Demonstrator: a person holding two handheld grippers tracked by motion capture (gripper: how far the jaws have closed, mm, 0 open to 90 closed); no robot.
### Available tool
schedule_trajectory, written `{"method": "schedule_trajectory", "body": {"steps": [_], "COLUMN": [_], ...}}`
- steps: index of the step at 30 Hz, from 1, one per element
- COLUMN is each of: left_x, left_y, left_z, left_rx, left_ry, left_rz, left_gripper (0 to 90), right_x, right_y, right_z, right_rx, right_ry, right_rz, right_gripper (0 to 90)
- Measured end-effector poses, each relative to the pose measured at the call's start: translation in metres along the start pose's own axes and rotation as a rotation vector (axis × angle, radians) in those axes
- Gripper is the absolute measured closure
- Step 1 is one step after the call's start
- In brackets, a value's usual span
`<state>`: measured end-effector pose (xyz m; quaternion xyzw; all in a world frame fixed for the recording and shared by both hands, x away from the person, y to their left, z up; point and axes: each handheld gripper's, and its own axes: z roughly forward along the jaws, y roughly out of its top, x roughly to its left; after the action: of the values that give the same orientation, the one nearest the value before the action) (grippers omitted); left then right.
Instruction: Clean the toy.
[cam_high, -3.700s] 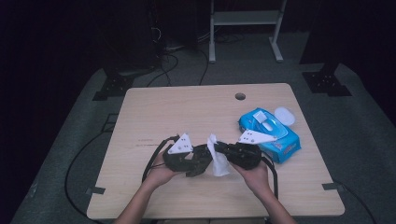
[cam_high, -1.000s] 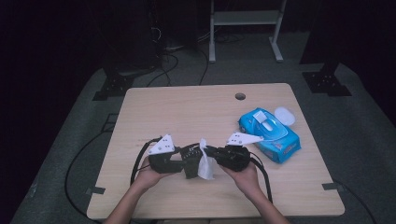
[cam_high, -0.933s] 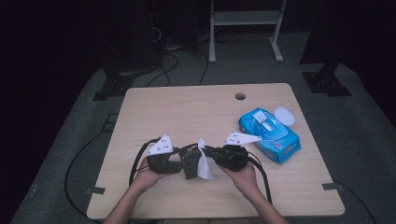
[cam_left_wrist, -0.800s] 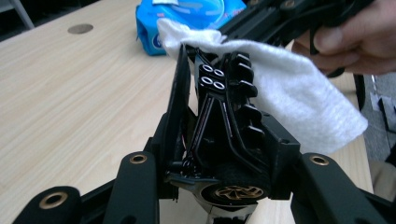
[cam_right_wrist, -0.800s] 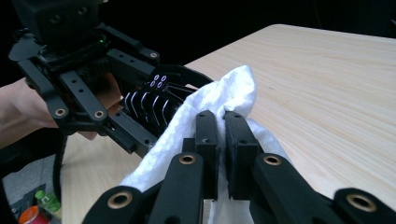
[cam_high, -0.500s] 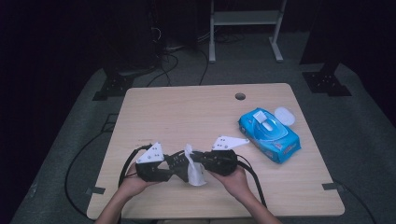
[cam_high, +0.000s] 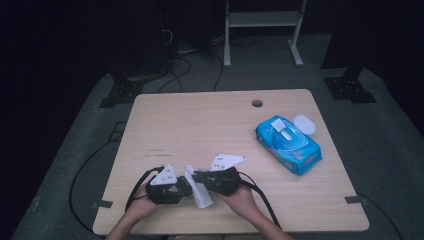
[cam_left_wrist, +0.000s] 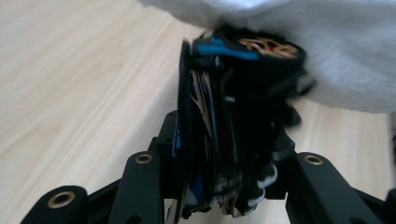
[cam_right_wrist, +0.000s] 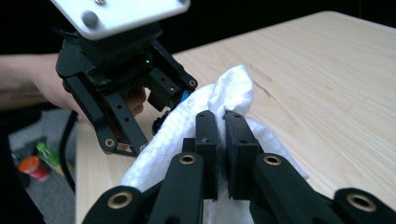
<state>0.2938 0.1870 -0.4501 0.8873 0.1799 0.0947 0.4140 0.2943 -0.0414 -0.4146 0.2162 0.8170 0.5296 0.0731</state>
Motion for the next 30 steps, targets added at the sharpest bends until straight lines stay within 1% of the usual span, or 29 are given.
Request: {"method": "schedule_trajectory", "body": {"steps": [1, 2, 3, 5, 8, 9, 10, 12, 13, 14, 15, 17, 20, 21, 23, 25, 27, 28, 30], "left_x": [0.001, 0.000, 0.000, 0.000, 0.001, 0.001, 0.001, 0.002, 0.003, 0.003, 0.002, 0.002, 0.000, 0.000, -0.001, 0.000, 0.000, 0.000, 0.000], "left_y": [-0.001, -0.001, -0.002, -0.003, -0.005, -0.006, -0.006, -0.006, -0.005, -0.005, -0.003, -0.001, 0.003, 0.004, 0.004, 0.004, 0.005, 0.005, 0.006], "left_z": [0.005, 0.007, 0.010, 0.014, 0.019, 0.020, 0.019, 0.015, 0.012, 0.011, 0.009, 0.008, 0.009, 0.010, 0.011, 0.011, 0.011, 0.011, 0.012], "left_rx": [0.037, 0.049, 0.065, 0.081, 0.113, 0.119, 0.119, 0.088, 0.075, 0.076, 0.068, 0.050, 0.057, 0.052, 0.051, 0.051, 0.054, 0.054, 0.059], "left_ry": [-0.001, 0.002, 0.001, -0.001, -0.012, -0.011, -0.009, -0.012, -0.011, -0.008, -0.002, -0.002, 0.012, 0.014, 0.025, 0.023, 0.025, 0.025, 0.024], "left_rz": [0.009, 0.015, 0.022, 0.021, 0.014, 0.007, 0.011, -0.006, -0.006, -0.001, -0.004, 0.005, 0.037, 0.034, 0.042, 0.041, 0.046, 0.047, 0.048], "left_gripper": [60.1, 60.2, 60.2, 60.2, 59.8, 59.3, 57.8, 54.9, 55.8, 56.1, 56.2, 56.1, 56.4, 57.0, 57.6, 57.7, 57.8, 57.8, 57.8], "right_x": [0.000, 0.002, 0.002, 0.002, 0.003, 0.003, 0.003, 0.003, 0.001, 0.000, 0.000, 0.000, -0.002, -0.002, -0.004, -0.007, -0.013, -0.019, -0.023], "right_y": [-0.001, -0.003, -0.004, -0.007, -0.010, -0.011, -0.012, -0.016, -0.018, -0.018, -0.018, -0.018, -0.017, -0.017, -0.018, -0.020, -0.024, -0.027, -0.029], "right_z": [0.001, 0.003, 0.004, 0.006, 0.008, 0.009, 0.009, 0.012, 0.011, 0.011, 0.011, 0.011, 0.010, 0.009, 0.005, -0.001, -0.008, -0.015, -0.021], "right_rx": [0.010, 0.025, 0.030, 0.038, 0.048, 0.053, 0.061, 0.086, 0.074, 0.071, 0.071, 0.070, 0.065, 0.062, 0.061, 0.066, 0.069, 0.064, 0.066], "right_ry": [-0.007, -0.020, -0.022, -0.026, -0.040, -0.043, -0.048, -0.070, -0.061, -0.056, -0.058, -0.061, -0.052, -0.051, -0.053, -0.071, -0.086, -0.100, -0.124], "right_rz": [-0.011, -0.030, -0.033, -0.038, -0.059, -0.065, -0.067, -0.087, -0.076, -0.056, -0.057, -0.057, -0.040, -0.034, -0.033, -0.037, -0.026, -0.007, -0.008], "right_gripper": [84.6, 84.6, 84.5, 84.5, 84.4, 84.5, 84.4, 84.4, 84.4, 84.4, 84.4, 84.3, 84.2, 84.2, 84.2, 84.3, 84.3, 84.2, 84.2]}}
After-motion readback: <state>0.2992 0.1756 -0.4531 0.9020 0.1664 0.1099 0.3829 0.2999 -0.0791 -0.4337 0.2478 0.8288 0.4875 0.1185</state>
